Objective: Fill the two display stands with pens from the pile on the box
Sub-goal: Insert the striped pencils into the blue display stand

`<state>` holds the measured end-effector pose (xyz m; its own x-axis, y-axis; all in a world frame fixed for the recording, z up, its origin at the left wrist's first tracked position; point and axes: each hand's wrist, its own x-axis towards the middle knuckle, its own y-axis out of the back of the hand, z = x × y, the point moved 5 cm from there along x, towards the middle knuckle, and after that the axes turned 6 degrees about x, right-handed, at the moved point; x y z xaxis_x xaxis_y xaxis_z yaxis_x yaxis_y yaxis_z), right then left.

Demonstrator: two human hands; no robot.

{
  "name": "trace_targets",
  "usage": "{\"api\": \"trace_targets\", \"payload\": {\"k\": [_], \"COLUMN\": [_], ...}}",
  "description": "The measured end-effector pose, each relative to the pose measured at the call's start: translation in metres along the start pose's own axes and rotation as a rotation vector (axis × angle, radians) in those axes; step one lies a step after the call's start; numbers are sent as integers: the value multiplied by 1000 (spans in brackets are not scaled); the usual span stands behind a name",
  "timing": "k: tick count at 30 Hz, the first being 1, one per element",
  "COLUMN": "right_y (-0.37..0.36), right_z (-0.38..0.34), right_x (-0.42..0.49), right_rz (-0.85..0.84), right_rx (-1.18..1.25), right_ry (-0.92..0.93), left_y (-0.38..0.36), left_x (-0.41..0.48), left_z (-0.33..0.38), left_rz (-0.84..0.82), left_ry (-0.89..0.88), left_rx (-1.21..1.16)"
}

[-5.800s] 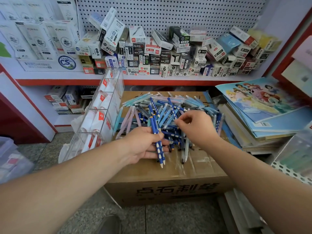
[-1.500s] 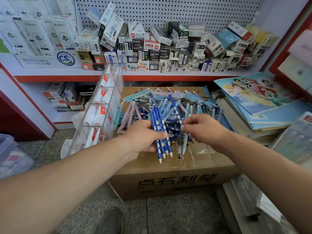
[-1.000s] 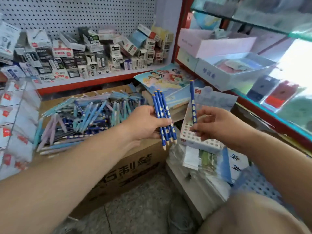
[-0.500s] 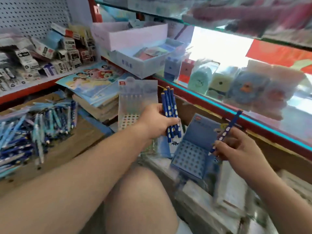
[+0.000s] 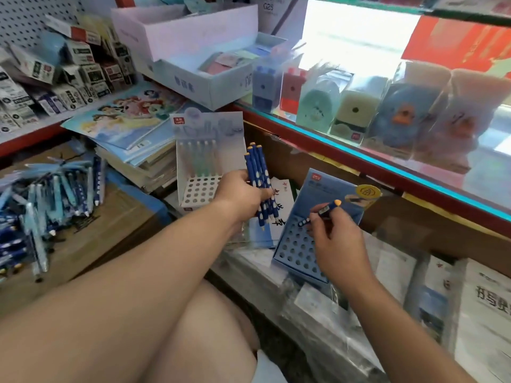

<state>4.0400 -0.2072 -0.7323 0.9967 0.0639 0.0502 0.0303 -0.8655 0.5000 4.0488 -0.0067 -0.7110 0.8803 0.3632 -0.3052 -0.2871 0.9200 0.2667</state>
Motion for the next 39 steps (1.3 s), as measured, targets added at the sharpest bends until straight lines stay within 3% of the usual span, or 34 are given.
{"api": "trace_targets", "payload": {"k": [9, 26, 39], "right_y": [-16, -27, -51], "right_z": [4, 4, -5], "right_x": [13, 32, 64], "right_rz": [124, 64, -8], "right_rx": [-190, -251, -181], "right_ry": [-15, 39, 138], "left_y": [7, 2, 11], "left_x": [13, 14, 18], "left_z": [-22, -25, -30], "left_rz": [-50, -104, -16], "left_ry": [-13, -10, 20], "left_rx": [32, 62, 48]}}
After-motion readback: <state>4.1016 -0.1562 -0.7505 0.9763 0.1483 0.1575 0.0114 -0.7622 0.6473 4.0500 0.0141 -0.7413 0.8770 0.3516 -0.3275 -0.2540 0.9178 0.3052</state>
